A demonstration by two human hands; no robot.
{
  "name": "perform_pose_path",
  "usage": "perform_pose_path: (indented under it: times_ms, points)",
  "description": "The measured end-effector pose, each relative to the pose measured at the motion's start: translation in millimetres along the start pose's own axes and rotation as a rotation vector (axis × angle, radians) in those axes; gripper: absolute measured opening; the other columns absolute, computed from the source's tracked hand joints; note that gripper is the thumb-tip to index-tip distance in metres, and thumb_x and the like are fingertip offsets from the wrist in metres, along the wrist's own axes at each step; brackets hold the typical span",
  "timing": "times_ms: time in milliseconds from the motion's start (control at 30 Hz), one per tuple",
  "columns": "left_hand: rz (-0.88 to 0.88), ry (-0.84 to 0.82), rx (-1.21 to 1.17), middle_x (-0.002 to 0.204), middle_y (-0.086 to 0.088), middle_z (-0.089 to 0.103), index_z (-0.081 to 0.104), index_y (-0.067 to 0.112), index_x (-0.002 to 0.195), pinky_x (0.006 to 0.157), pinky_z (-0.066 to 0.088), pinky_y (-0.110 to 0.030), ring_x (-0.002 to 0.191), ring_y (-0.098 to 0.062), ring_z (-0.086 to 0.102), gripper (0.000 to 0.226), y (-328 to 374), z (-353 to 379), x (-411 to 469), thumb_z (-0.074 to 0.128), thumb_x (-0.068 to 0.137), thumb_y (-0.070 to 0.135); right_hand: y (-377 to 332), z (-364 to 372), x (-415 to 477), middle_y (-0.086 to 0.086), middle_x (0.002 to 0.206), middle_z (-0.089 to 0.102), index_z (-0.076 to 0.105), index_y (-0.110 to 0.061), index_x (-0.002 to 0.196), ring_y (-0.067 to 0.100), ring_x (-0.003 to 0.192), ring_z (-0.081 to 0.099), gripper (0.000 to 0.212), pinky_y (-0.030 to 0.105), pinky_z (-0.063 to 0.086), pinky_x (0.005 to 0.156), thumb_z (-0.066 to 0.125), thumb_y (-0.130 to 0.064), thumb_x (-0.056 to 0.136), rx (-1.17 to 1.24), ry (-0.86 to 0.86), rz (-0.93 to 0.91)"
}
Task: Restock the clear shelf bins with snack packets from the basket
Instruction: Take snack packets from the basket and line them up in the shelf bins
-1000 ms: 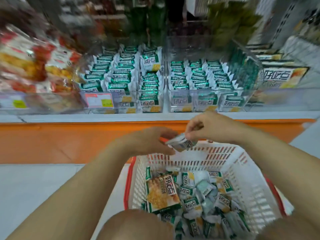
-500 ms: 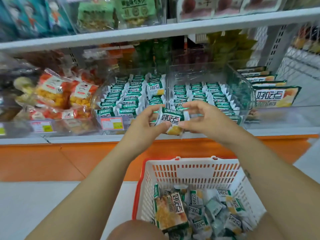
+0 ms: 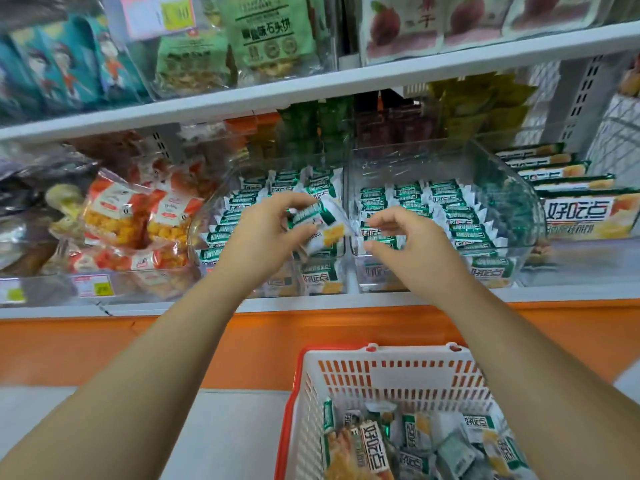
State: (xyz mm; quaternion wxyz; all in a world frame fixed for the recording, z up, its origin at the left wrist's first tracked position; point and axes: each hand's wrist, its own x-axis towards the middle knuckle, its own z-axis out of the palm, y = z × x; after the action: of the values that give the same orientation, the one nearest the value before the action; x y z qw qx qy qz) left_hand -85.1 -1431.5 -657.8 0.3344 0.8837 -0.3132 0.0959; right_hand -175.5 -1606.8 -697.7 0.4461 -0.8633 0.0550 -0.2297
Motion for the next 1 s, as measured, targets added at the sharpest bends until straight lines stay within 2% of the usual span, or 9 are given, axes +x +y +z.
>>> perform_pose_path:
  times_ms: [67, 167, 433, 567, 700, 767, 833, 933, 1000]
  points:
    - [-0.034, 0.09, 0.024, 0.114, 0.01, 0.057, 0.058, 0.024, 0.124, 0.079, 0.041, -0.023, 0.088, -0.01, 0.053, 0.034, -6.4, 0.2, 22.8, 0.063, 0.09, 0.023, 12.1, -1.7, 2.6, -0.017, 0.115, 0.054, 0.058, -0.026, 0.118, 0.002, 0.11, 0.047, 0.031, 0.021, 0.036, 0.097, 0.065, -0.027, 0.088, -0.178, -0.006, 0.054]
    - [-0.061, 0.076, 0.083, 0.126, 0.0, 0.059, 0.057, 0.021, 0.126, 0.09, 0.044, -0.033, 0.107, -0.022, 0.057, 0.036, -20.6, 14.5, 60.0, 0.063, 0.09, 0.021, 24.4, 2.9, 1.3, -0.008, 0.119, 0.062, 0.057, -0.029, 0.122, 0.016, 0.113, 0.051, 0.036, 0.041, 0.028, 0.11, 0.063, -0.038, 0.088, -0.452, -0.119, 0.116]
    - [-0.074, -0.118, 0.284, 0.125, -0.008, 0.06, 0.059, 0.019, 0.114, 0.094, 0.047, -0.041, 0.111, -0.028, 0.057, 0.029, -47.5, 57.5, 131.2, 0.067, 0.087, 0.016, 34.1, 14.6, 4.1, -0.021, 0.096, 0.051, 0.054, -0.038, 0.111, 0.012, 0.11, 0.047, 0.023, 0.039, 0.008, 0.111, 0.056, -0.044, 0.089, -0.566, -0.111, 0.08]
    - [-0.106, -0.182, 0.268, 0.121, -0.009, 0.06, 0.056, 0.019, 0.102, 0.091, 0.048, -0.041, 0.105, -0.029, 0.057, 0.019, -54.0, 72.1, 143.3, 0.066, 0.087, 0.012, 36.2, 17.9, 8.0, -0.018, 0.118, 0.055, 0.049, -0.038, 0.121, 0.012, 0.119, 0.042, 0.03, 0.044, 0.006, 0.112, 0.05, -0.046, 0.092, -0.638, -0.16, 0.095]
    - [-0.108, -0.185, 0.27, 0.126, -0.007, 0.056, 0.053, 0.025, 0.096, 0.087, 0.046, -0.034, 0.107, -0.028, 0.056, 0.019, -62.1, 76.5, 146.0, 0.067, 0.087, 0.016, 37.2, 20.3, 8.9, -0.018, 0.123, 0.053, 0.047, -0.038, 0.123, 0.013, 0.121, 0.04, 0.031, 0.045, 0.004, 0.111, 0.048, -0.047, 0.093, -0.649, -0.16, 0.093]
    - [-0.105, -0.208, 0.312, 0.127, -0.009, 0.054, 0.055, 0.026, 0.1, 0.084, 0.04, -0.032, 0.109, -0.03, 0.054, 0.02, -61.9, 72.8, 145.1, 0.068, 0.086, 0.019, 36.3, 20.6, 8.0, -0.018, 0.122, 0.053, 0.047, -0.039, 0.122, 0.012, 0.12, 0.04, 0.03, 0.044, 0.004, 0.11, 0.048, -0.047, 0.093, -0.643, -0.159, 0.087]
    - [-0.12, -0.229, 0.402, 0.133, -0.01, 0.048, 0.057, 0.028, 0.114, 0.094, 0.036, -0.039, 0.117, -0.032, 0.048, 0.028, -56.9, 66.9, 140.5, 0.067, 0.087, 0.026, 36.7, 20.2, 5.8, -0.019, 0.122, 0.052, 0.048, -0.04, 0.122, 0.01, 0.12, 0.039, 0.031, 0.041, 0.003, 0.11, 0.05, -0.046, 0.092, -0.623, -0.151, 0.067]
    - [-0.088, -0.146, 0.421, 0.139, -0.009, 0.042, 0.056, 0.03, 0.125, 0.104, 0.03, -0.046, 0.126, -0.032, 0.042, 0.037, -45.8, 55.6, 120.3, 0.064, 0.09, 0.029, 37.7, 18.6, -1.2, -0.019, 0.124, 0.049, 0.051, -0.038, 0.123, 0.007, 0.123, 0.037, 0.034, 0.037, -0.002, 0.112, 0.057, -0.039, 0.09, -0.551, -0.078, 0.001]
    - [-0.015, 0.006, 0.313, 0.134, -0.006, 0.047, 0.058, 0.026, 0.123, 0.102, 0.035, -0.043, 0.122, -0.028, 0.046, 0.032, -39.5, 51.1, 94.6, 0.062, 0.091, 0.025, 40.6, 18.4, -8.4, -0.015, 0.116, 0.054, 0.06, -0.03, 0.116, 0.01, 0.118, 0.042, 0.029, 0.036, 0.005, 0.111, 0.063, -0.03, 0.087, -0.505, 0.023, -0.096]
